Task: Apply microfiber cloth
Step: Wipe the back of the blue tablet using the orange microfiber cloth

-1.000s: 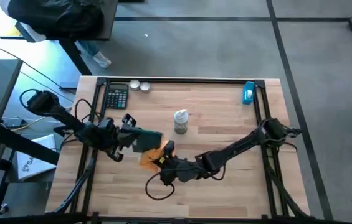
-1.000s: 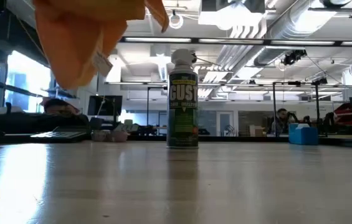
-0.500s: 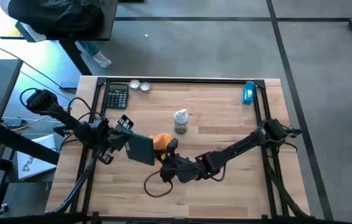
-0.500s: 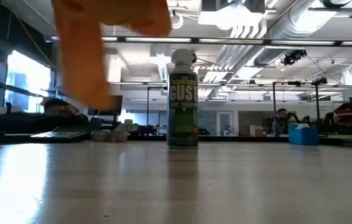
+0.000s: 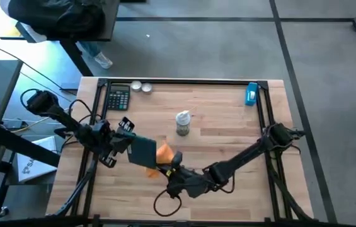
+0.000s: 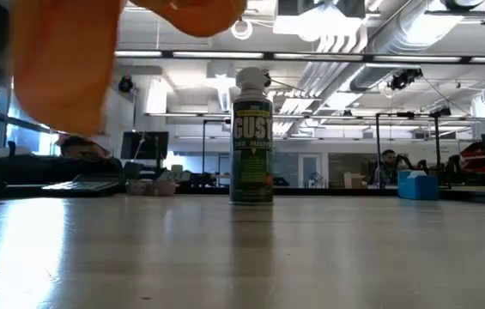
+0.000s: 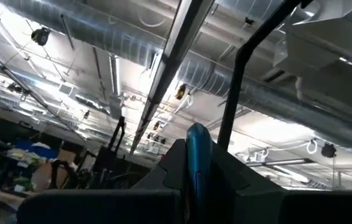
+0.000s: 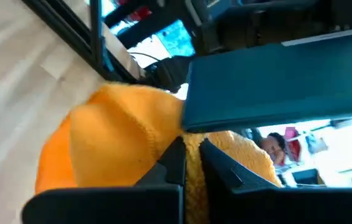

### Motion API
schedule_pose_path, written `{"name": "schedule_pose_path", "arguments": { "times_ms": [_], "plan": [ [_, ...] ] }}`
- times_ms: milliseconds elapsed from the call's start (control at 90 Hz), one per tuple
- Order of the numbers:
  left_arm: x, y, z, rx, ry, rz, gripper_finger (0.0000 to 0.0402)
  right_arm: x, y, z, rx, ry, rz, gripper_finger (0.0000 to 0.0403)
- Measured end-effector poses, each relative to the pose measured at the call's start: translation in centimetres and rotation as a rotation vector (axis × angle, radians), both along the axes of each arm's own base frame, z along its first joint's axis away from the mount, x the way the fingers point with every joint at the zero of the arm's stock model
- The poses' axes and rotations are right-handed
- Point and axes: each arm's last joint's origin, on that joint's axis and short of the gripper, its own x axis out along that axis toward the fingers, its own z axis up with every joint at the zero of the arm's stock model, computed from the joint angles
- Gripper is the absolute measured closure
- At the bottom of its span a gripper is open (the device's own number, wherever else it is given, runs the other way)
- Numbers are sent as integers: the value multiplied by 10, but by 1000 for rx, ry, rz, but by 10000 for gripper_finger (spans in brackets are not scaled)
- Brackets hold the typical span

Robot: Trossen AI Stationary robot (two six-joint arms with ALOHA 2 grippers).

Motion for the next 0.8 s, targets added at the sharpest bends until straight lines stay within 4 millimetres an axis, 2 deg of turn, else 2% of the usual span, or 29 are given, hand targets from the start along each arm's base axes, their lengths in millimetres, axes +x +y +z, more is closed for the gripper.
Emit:
{"name": "schedule_pose_path", "arguments": {
  "times_ms": [267, 422, 611, 800],
  "plan": [
    [-2, 2, 1, 8, 5, 37, 388, -7, 12, 1, -1, -19, -12, 403],
    [-2, 1, 1, 8, -4, 14, 388, -5, 6, 4, -75, -26, -98, 403],
    [-1, 0, 1, 15, -2, -5, 388, 0, -2, 6, -68, -46, -100, 403],
    [-1, -4, -2, 40, 34, -23, 387, 3, -4, 13, -151, -68, -92, 403]
  ]
}}
